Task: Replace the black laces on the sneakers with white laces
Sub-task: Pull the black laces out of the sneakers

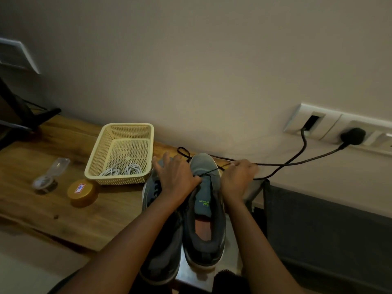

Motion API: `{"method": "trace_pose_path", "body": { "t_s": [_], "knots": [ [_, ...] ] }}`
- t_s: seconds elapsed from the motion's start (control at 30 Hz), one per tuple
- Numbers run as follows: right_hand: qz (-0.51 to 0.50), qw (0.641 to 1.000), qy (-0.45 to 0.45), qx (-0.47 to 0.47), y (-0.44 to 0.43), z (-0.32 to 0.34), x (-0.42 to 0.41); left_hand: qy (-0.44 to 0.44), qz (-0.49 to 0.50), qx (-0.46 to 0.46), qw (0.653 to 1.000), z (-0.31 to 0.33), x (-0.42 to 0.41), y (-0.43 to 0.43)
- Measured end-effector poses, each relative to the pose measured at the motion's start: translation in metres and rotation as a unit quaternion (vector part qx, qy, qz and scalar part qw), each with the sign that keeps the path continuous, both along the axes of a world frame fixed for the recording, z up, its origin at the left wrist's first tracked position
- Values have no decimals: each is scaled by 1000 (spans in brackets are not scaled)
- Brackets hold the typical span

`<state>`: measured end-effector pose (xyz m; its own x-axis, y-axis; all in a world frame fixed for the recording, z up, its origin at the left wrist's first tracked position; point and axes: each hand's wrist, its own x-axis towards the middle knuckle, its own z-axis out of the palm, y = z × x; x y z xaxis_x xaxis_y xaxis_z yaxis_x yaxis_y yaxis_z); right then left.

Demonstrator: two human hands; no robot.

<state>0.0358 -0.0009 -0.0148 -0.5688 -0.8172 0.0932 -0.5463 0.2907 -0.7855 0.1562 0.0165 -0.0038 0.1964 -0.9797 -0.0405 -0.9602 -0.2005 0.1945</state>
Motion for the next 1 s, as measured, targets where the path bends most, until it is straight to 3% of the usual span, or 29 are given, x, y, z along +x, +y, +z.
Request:
{"method": "trace_pose_path", "body": {
  "t_s": [0.07, 0.13, 0.27, 0.4, 0.77, 0.87, 0.93, 1.0],
  "knots": [
    [-64, 988, -137, 30, -2, 0, -4, 0, -2, -3, 1000, -1, 0, 0],
    [-40, 988, -146, 25, -5, -4, -3, -4, -5, -8, 1000, -1, 0, 0],
    [93, 996, -1, 15, -2, 0, -4, -2, -4, -10, 1000, 1, 0, 2],
    [241, 959, 100, 114, 2, 3, -1, -15, -10, -3, 1000, 3, 0, 2],
    [229, 935, 253, 99, 0, -2, 3, -7, -3, -11, 1000, 3, 0, 3],
    [112, 974, 187, 61, -2, 1, -1, -5, -2, -10, 1000, 3, 0, 4],
    [33, 997, 34, 57, -3, -1, -1, -4, -4, -13, 1000, 2, 0, 4],
    [12, 995, -81, 57, -3, -5, 2, -10, -7, -17, 1000, 2, -1, 3]
  ]
}}
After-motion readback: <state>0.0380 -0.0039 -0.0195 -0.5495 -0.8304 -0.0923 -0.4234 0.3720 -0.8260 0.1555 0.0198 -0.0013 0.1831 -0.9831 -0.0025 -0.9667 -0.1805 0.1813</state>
